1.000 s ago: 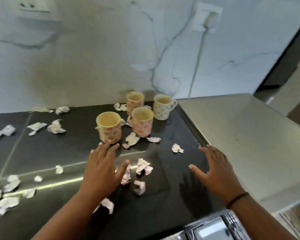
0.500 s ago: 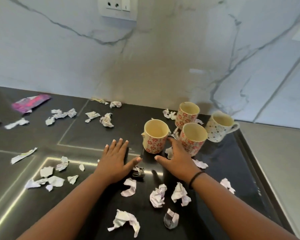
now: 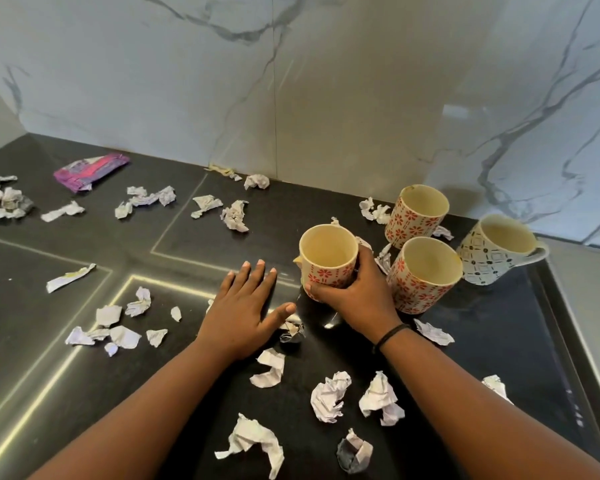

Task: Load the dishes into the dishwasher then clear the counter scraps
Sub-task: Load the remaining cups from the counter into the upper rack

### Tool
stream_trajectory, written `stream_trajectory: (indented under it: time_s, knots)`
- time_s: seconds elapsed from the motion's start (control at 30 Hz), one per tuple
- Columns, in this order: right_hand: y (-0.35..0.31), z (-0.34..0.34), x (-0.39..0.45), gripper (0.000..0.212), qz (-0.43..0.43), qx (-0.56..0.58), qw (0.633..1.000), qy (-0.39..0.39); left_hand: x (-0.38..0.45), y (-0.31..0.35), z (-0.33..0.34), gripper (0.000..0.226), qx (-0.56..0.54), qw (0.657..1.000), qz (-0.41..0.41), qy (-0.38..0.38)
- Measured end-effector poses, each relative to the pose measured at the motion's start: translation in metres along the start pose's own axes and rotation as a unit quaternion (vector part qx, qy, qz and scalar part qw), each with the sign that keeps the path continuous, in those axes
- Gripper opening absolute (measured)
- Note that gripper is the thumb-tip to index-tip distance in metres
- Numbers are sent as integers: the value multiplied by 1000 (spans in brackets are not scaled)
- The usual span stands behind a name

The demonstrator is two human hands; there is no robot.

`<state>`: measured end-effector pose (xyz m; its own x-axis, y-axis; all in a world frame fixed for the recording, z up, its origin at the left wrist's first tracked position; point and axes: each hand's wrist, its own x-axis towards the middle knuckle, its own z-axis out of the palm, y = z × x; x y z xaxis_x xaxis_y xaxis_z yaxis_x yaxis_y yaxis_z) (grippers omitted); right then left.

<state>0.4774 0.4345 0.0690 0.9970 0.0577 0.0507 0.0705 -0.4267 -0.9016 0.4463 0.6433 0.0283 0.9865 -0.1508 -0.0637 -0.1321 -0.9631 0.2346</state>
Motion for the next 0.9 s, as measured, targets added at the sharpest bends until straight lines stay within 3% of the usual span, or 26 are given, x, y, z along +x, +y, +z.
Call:
stream_trajectory:
  time_s: [0.13,0.23,0.3,0.37,0.5,0.6,0.67,0.77,0.9]
  knots:
    - [-23,-11,-20,76,-40,-12,999,-30,0,0,-5,112,-35,999,12,1]
    - [-43,-21,-35,74,-53,18,997,-51,-3,5,-20,114,-167,984,37,50]
    - [-54,-28,-45,77,-46,68,995,-63,-12,18,-39,103,-323,939,79,88]
    - [-63,-35,-53,77,-25,128,988,-77,-23,38,-62,94,-466,870,135,91]
    - [-78,-48,-83,65,12,216,973,-78,-42,84,-109,88,-618,774,140,9]
    - [-80,-60,-115,52,21,272,961,-48,-53,115,-125,57,-658,738,145,-45]
    - [-77,-74,-142,63,27,312,950,-1,-64,139,-125,40,-674,718,157,-72]
    - [-62,-99,-192,90,62,392,914,86,-79,178,-114,47,-686,697,161,-129]
    - [-41,-132,-275,93,111,478,862,129,-98,240,-90,68,-694,668,157,-219]
